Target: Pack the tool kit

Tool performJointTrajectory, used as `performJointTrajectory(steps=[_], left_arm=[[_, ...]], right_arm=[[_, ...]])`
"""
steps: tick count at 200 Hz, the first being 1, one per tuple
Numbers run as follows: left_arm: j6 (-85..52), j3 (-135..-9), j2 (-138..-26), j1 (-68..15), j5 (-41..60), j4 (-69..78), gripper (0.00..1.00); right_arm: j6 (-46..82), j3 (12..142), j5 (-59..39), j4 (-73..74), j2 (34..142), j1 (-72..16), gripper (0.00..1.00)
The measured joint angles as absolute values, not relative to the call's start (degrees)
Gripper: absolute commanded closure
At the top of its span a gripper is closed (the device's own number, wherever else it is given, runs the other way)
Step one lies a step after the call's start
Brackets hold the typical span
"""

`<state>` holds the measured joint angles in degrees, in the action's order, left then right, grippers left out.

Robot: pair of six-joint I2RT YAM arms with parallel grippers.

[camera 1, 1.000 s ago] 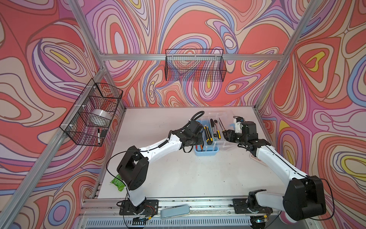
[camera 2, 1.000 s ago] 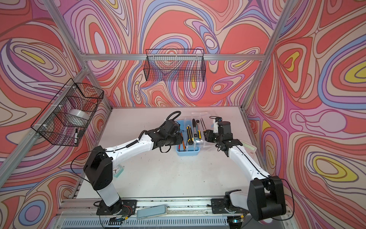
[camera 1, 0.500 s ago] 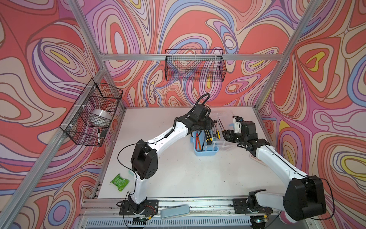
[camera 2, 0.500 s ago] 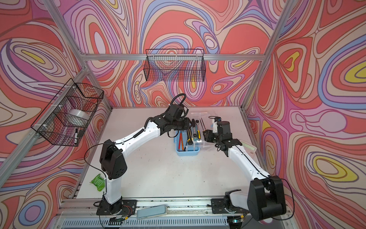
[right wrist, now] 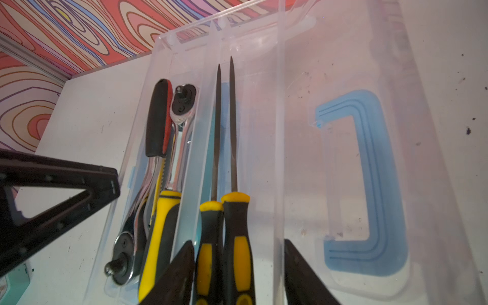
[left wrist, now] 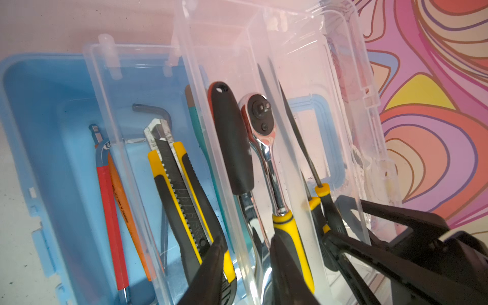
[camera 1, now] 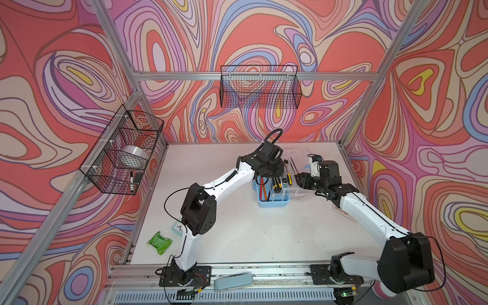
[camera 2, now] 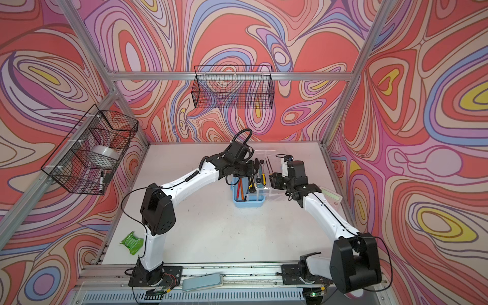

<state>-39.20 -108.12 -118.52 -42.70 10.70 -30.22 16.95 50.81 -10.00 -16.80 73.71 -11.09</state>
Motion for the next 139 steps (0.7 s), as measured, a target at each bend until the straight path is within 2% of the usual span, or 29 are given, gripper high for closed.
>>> performJointTrajectory(steps=[51, 97, 139], left_arm=[[-39.2, -110.5, -120.9, -42.7, 10.5, -32.1, 0.76], [-39.2, -111.8, -121.6, -42.7, 10.0, -33.3, 0.86], [-39.3, -112.0, -121.7, -42.7, 9.4, -33.6, 0.89]], right_arm=[[16.4, 51.6, -9.0, -17.6, 74.1, -11.8, 0.46], [16.0, 52.2, -8.3, -17.7, 74.3, -12.3, 0.45], [15.7, 53.7, -8.1, -17.6, 74.7, -12.6, 0.44]])
